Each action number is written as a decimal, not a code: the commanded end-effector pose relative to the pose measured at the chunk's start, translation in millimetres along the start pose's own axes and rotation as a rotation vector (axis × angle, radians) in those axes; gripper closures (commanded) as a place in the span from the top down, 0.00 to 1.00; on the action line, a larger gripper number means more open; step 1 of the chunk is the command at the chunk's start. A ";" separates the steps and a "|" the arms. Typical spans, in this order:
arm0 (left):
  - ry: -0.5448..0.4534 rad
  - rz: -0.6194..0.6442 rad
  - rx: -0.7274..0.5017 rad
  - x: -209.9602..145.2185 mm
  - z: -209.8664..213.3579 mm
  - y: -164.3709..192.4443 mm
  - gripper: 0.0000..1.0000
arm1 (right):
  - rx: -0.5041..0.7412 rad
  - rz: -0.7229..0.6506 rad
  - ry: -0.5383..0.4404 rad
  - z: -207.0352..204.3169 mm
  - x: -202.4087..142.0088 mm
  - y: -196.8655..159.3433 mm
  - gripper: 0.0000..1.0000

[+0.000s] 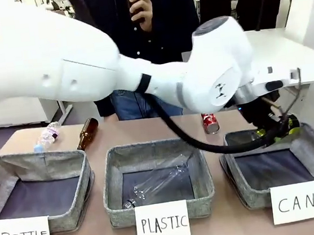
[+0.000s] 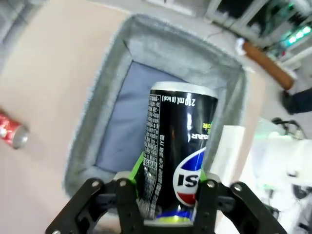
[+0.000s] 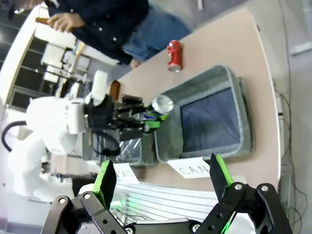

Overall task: Sort the can waste into the basket.
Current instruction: Pick up the can waste from the table and place it in the right Fabric basket.

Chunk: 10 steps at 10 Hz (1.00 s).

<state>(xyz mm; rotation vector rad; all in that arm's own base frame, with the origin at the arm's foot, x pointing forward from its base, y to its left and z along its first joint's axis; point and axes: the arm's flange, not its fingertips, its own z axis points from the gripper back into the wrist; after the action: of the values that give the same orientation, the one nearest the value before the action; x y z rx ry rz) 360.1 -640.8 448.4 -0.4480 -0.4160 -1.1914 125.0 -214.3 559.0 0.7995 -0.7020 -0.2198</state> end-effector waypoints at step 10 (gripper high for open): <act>0.129 0.038 -0.027 37.4 6.4 4.8 1.00 | -0.012 0.026 0.001 2.1 9.7 18.2 1.00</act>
<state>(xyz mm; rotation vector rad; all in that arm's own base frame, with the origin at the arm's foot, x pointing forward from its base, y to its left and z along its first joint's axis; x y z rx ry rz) 373.5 -664.0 465.5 -0.4162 -0.3004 -1.2067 132.6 -206.7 574.2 0.7733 -0.6994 -0.1830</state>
